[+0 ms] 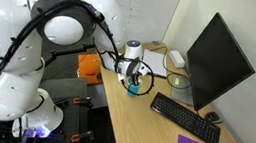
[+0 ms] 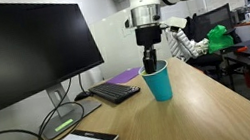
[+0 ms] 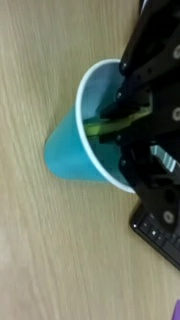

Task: Remove the highlighter from the blue cup

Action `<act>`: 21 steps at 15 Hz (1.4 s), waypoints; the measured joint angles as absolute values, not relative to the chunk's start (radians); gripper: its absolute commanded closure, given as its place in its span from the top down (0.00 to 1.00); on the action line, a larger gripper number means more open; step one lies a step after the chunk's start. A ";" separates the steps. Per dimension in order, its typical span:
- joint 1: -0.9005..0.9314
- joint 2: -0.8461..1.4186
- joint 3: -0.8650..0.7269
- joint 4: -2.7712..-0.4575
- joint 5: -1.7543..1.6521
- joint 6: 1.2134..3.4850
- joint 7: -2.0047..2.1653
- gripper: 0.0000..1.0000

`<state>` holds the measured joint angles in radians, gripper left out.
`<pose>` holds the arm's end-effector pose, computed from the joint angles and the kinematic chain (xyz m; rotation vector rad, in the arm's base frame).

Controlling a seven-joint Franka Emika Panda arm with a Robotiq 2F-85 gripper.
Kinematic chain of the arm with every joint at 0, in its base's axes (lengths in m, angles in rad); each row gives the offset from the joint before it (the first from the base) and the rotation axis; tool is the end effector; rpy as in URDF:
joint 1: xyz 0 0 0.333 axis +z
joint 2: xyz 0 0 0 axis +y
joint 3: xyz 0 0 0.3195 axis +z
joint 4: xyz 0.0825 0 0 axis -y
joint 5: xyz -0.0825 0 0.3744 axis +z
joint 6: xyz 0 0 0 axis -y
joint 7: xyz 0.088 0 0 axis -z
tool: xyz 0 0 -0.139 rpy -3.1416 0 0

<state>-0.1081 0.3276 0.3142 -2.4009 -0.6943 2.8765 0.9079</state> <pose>0.4885 0.1413 0.1816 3.0982 -0.1092 0.3579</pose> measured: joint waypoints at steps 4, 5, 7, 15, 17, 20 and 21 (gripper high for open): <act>-0.118 0.327 0.312 -2.404 -0.694 2.890 0.904 0.05; -0.123 0.326 0.312 -2.406 -0.694 2.894 0.901 0.05; -0.136 0.322 0.314 -2.412 -0.693 2.900 0.881 0.05; -0.215 0.228 0.364 -2.495 -0.666 2.999 0.805 0.05; -0.224 0.190 0.371 -2.519 -0.666 3.022 0.805 0.05; -0.229 0.131 0.384 -2.545 -0.649 3.023 0.805 0.05; -0.228 0.108 0.385 -2.551 -0.645 3.023 0.805 0.05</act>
<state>-0.2284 0.1077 0.3846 -2.5514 -0.6453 3.0226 0.8049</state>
